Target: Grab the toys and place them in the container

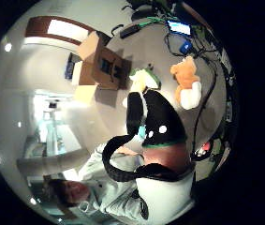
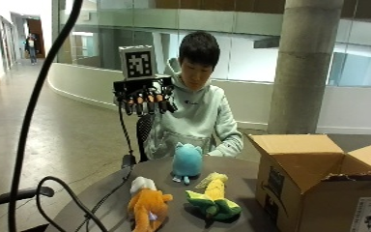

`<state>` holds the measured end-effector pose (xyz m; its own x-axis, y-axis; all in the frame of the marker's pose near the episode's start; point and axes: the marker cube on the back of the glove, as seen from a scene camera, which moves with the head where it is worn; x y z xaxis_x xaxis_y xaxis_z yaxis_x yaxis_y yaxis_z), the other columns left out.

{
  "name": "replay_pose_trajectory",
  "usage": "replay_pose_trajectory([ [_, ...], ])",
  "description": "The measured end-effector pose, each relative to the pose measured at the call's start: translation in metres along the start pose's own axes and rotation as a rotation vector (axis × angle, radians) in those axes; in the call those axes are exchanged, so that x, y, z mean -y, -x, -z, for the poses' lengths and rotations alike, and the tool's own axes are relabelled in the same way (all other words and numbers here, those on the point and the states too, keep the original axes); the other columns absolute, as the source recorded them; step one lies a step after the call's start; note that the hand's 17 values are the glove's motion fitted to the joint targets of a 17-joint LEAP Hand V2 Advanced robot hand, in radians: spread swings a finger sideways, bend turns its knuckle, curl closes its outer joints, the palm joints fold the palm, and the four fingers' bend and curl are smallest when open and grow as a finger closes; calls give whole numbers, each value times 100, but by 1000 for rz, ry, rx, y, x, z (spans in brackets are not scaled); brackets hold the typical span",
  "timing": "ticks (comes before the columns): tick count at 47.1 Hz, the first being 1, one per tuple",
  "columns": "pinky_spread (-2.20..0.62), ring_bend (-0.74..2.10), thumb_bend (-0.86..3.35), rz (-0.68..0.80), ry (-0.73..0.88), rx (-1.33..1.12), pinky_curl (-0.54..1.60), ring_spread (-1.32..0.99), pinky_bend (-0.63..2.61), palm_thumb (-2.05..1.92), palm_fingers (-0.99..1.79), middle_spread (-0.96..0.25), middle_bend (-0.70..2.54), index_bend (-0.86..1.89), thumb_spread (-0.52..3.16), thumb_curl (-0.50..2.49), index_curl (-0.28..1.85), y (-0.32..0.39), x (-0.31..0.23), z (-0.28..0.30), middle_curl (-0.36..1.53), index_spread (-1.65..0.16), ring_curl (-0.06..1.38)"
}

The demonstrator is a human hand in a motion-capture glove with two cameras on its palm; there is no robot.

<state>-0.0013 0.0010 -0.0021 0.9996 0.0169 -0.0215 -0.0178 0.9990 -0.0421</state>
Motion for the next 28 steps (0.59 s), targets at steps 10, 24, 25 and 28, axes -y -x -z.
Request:
replay_pose_trajectory([
  [10,0,20,5,7,35,-133,20,-5,55,3,0,-3,15,18,104,6,15,10,4,3,7,-21,8],
  [24,0,16,-1,88,-154,-139,26,-7,62,-3,-27,-6,12,12,130,12,18,16,23,-6,13,-28,12],
  [25,0,16,-2,90,-171,-135,26,-7,62,-3,-27,-6,11,11,131,13,18,16,23,-8,13,-28,12],
  [28,0,16,-2,99,-209,-124,27,-7,62,-3,-28,-7,12,11,132,14,18,15,24,-17,14,-28,13],
])
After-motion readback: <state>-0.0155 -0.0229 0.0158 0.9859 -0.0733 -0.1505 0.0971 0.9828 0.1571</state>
